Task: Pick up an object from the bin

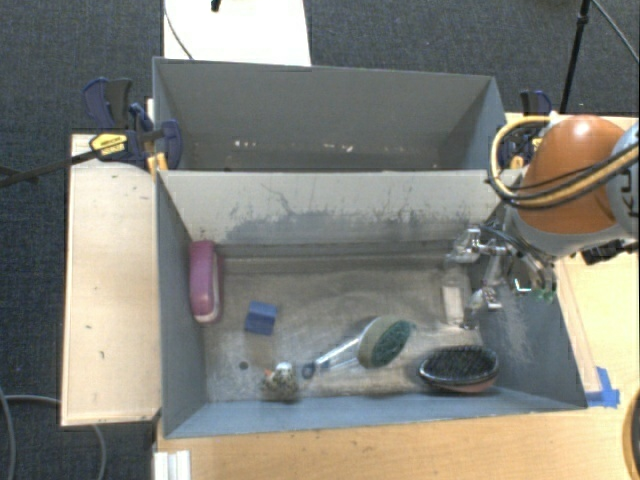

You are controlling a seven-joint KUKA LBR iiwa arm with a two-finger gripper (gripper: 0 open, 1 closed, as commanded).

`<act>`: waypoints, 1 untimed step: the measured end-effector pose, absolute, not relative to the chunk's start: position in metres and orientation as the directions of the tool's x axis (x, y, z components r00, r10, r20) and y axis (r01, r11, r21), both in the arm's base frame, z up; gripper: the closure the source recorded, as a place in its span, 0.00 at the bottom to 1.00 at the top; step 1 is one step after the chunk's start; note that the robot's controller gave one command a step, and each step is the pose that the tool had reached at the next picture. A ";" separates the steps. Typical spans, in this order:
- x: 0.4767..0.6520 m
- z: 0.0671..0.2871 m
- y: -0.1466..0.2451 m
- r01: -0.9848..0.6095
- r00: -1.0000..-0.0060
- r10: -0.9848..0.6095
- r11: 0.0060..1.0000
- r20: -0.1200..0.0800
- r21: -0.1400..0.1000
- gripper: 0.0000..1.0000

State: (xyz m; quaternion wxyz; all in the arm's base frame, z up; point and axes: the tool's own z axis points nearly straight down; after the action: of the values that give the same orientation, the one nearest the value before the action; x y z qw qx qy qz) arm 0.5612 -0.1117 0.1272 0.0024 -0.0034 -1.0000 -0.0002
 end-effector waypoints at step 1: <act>0.513 0.078 -0.071 -0.305 -0.951 -0.306 0.952 -0.049 -0.017 0.00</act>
Offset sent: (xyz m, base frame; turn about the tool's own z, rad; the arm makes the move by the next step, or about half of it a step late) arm -0.0613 0.0391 -0.0572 -0.3167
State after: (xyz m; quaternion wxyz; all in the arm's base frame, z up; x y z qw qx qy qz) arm 0.5135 -0.0712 0.0781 -0.0253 0.1547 -0.9876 0.0045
